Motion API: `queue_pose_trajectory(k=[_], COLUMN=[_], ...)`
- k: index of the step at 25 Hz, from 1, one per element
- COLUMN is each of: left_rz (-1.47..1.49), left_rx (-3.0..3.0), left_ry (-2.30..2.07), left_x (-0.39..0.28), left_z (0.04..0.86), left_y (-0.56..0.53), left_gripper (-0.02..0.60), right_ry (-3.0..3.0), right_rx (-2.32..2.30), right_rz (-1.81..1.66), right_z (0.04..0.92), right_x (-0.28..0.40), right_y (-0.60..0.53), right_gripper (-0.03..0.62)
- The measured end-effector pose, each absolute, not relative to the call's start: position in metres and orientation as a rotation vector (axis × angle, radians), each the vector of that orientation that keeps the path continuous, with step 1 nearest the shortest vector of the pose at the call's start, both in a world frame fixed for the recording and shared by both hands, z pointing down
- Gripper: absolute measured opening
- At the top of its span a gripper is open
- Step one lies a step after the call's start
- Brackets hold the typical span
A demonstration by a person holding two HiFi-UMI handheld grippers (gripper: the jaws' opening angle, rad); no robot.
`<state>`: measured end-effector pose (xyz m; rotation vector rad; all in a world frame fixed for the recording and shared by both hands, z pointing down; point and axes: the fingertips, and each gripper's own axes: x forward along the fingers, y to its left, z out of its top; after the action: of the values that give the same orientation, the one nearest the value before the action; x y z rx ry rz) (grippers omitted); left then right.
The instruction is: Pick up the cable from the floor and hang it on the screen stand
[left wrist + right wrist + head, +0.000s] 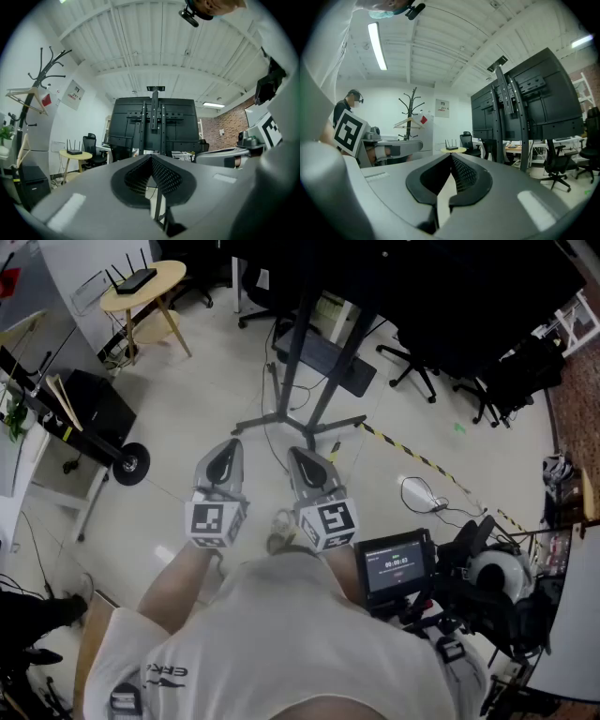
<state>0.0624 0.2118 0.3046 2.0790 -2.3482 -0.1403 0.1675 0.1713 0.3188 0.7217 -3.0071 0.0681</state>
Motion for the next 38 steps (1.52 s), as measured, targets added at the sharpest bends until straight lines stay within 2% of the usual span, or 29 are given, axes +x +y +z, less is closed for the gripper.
queue_pose_trajectory(k=[15,23,38], left_rz=[-0.08,-0.06,-0.026], left_rx=[2.093,2.101,2.332], left_ry=[-2.36,-2.329,-2.066], left_x=[0.019,-0.006,-0.131], left_z=[0.298,0.303,0.325], left_y=[0.05,-0.001,-0.112], left_gripper=[0.002,0.002,0.002], right_ry=[-3.017,-2.994,-2.791], right_rx=[0.806,0.847,1.186], right_rz=[0.06,0.069,0.127], right_z=[0.308,0.311,0.343], right_x=[0.139,0.119,0.011], right_y=[0.002,-0.048,-0.124], right_gripper=[0.012,0.012,0.012])
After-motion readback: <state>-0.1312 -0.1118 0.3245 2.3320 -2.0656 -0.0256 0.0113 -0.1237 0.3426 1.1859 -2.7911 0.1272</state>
